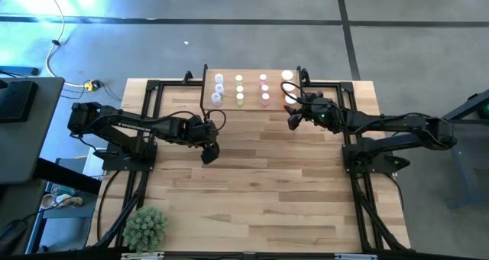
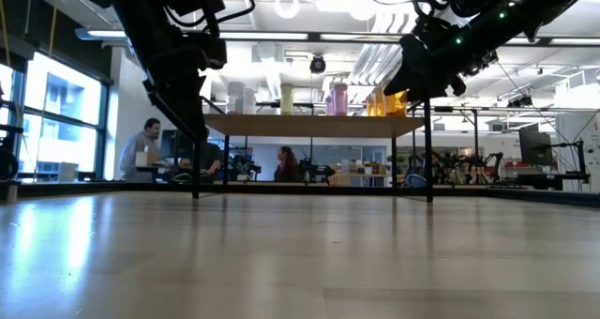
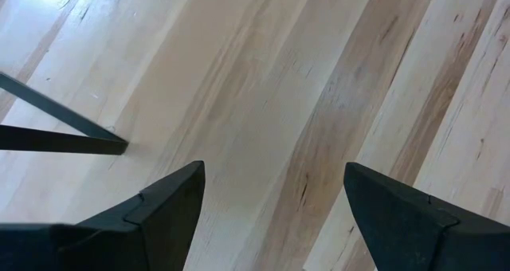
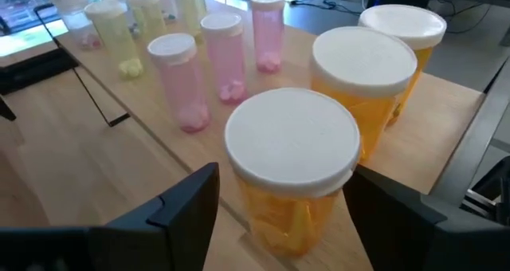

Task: Pick and place medicine bottles onto shelf by color
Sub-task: Put the orange pill bottle on the shelf aligned with the orange pill bottle, then adjust the transparent pill bottle on the shelf

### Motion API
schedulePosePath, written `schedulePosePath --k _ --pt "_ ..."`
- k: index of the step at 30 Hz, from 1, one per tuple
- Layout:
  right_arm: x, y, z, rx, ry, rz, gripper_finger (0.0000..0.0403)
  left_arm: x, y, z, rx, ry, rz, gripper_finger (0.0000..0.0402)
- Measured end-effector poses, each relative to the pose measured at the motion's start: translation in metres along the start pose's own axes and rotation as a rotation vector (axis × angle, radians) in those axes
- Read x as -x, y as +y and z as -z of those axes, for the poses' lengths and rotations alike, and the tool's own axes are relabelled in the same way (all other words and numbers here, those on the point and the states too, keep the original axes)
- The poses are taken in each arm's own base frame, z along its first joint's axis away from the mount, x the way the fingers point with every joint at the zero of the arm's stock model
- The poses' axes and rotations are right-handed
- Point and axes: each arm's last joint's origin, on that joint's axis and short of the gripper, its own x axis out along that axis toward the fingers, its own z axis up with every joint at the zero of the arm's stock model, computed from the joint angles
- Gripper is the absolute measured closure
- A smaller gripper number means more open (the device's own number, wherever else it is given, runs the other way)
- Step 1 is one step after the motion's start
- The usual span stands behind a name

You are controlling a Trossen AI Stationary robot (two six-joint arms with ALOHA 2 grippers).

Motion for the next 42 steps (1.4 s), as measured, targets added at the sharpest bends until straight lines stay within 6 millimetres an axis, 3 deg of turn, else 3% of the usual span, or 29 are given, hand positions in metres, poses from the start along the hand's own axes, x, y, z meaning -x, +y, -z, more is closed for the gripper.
schedulePosePath --k 27,34,42 --pt "0.024 -0.001 0.002 0.043 0.068 -0.080 0.0146 0.000 -0.001 0.000 0.000 0.012 0.030 0.0110" --pt "0.038 0.003 0.002 0.054 0.065 -0.143 0.0146 0.000 -0.001 0.000 0.001 0.011 0.032 0.0110" --pt "0.060 0.007 0.001 -0.012 0.084 -0.330 0.0146 0.008 -0.002 -0.006 -0.027 -0.040 0.071 0.0110"
